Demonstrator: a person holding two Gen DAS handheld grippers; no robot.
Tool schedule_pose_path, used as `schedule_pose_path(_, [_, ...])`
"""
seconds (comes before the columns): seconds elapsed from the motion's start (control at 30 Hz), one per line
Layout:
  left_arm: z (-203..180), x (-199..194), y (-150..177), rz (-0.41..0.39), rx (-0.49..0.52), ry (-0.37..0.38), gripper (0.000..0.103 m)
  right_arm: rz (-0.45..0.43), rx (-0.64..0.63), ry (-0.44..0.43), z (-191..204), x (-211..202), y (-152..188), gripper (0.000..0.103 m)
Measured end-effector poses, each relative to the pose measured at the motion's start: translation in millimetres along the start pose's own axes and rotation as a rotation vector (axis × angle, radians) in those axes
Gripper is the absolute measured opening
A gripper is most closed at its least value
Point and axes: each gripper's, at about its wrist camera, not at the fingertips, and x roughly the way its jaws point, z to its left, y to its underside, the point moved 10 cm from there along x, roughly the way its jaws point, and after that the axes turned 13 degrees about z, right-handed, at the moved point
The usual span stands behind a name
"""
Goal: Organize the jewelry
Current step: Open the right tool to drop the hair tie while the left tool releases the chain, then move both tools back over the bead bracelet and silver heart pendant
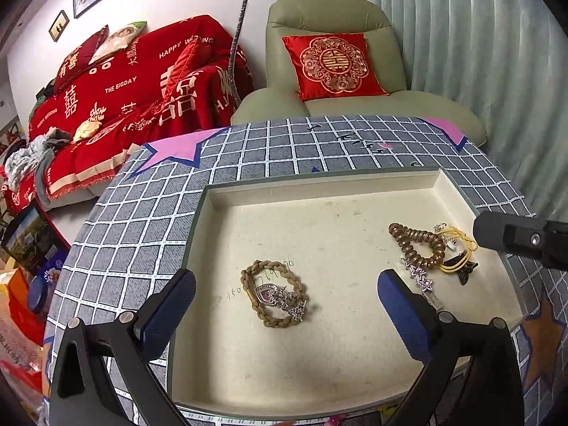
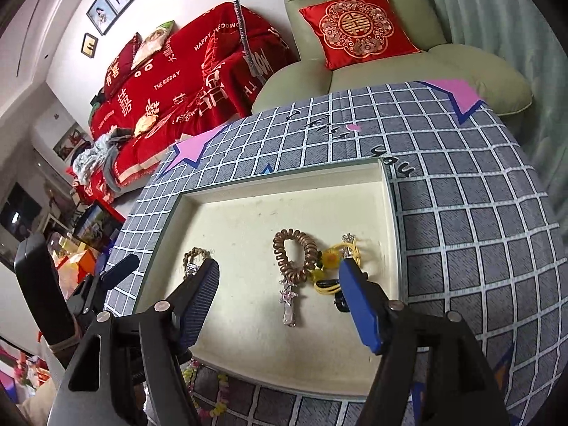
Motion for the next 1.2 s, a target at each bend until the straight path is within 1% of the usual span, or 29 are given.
schedule_pose_path(0.03, [1, -1, 0, -0.001, -0.001, -0.001, 0.103, 0.001, 0.001, -0.003, 0, -1, 1, 0.079])
schedule_pose_path(0.1, [3, -4, 2, -0.006, -0.007, -0.010, 0.103, -0.006, -0.001, -0.008, 1, -5, 4, 0.080])
schedule_pose_path(0.2, [5, -9, 8, -0.006, -0.013, -0.006, 0.103, -0.009, 0.002, -0.022, 2, -11, 9, 0.086])
schedule_pose_path(0.3, [5, -15, 15, -0.003, -0.012, 0.008, 0.103, -0.007, 0.015, -0.040, 2, -15, 17, 0.087])
schedule_pose_path(0.43, [4, -22, 26, 0.009, -0.007, 0.025, 0.103, -0.004, 0.021, -0.058, 1, -20, 27, 0.088])
schedule_pose_path(0.53, [4, -30, 35, 0.015, -0.003, 0.032, 0.103, -0.013, 0.025, -0.054, 0, -27, 36, 0.088])
schedule_pose_path(0.63, [6, -39, 45, 0.014, 0.008, 0.010, 0.103, -0.015, 0.037, -0.059, -1, -35, 45, 0.088])
schedule_pose_path(0.67, [6, -43, 49, 0.013, 0.016, 0.002, 0.103, -0.014, 0.037, -0.057, -1, -38, 49, 0.088])
schedule_pose_path(0.87, [8, -60, 74, 0.019, 0.020, 0.019, 0.103, -0.029, 0.025, -0.028, 1, -55, 70, 0.088])
schedule_pose_path(1.1, [6, -68, 101, 0.042, 0.011, 0.048, 0.103, -0.021, 0.041, -0.042, -1, -64, 96, 0.088])
schedule_pose_path(1.2, [4, -67, 112, 0.058, 0.014, 0.045, 0.103, -0.012, 0.040, -0.033, -2, -65, 108, 0.088])
